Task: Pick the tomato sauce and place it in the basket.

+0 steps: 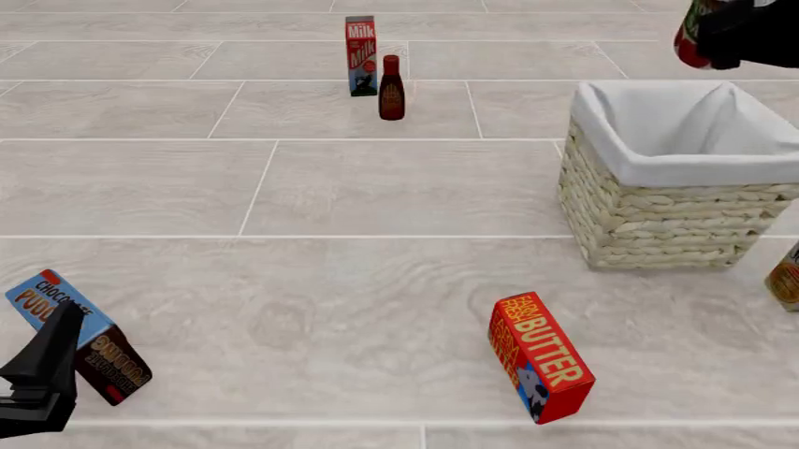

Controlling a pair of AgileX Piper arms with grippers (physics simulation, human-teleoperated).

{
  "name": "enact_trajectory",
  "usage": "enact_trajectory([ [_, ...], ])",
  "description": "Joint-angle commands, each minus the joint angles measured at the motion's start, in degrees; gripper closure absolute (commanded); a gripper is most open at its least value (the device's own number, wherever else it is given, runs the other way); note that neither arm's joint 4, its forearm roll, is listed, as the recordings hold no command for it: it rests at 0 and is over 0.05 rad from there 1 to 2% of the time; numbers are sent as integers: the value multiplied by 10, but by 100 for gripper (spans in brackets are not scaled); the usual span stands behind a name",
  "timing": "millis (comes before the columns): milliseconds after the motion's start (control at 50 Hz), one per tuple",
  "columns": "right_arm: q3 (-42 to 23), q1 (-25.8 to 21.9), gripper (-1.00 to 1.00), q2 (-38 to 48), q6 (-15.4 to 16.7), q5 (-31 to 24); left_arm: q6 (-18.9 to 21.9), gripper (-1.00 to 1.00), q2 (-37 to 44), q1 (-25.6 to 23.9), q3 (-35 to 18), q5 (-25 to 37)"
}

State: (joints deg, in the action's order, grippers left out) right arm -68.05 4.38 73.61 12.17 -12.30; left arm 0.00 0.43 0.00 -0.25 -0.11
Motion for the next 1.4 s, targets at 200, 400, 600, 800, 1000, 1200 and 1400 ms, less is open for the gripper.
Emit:
enact_trajectory([
  [200, 1, 17, 100, 24, -19, 17, 0, -100, 0, 0, 0, 0],
  [400, 0, 26, 100, 34, -23, 23, 0, -100, 0, 0, 0, 0],
  [600, 4, 34, 100, 39, -27, 25, 0, -100, 0, 0, 0, 0],
  [800, 9, 38, 100, 45, -24, 30, 0, -100, 0, 0, 0, 0],
  [1000, 11, 43, 100, 49, -21, 33, 0, -100, 0, 0, 0, 0],
  [1200, 13, 47, 100, 54, -20, 37, 0, -100, 0, 0, 0, 0],
  [1400, 12, 48, 100, 65, -24, 39, 0, -100, 0, 0, 0, 0],
])
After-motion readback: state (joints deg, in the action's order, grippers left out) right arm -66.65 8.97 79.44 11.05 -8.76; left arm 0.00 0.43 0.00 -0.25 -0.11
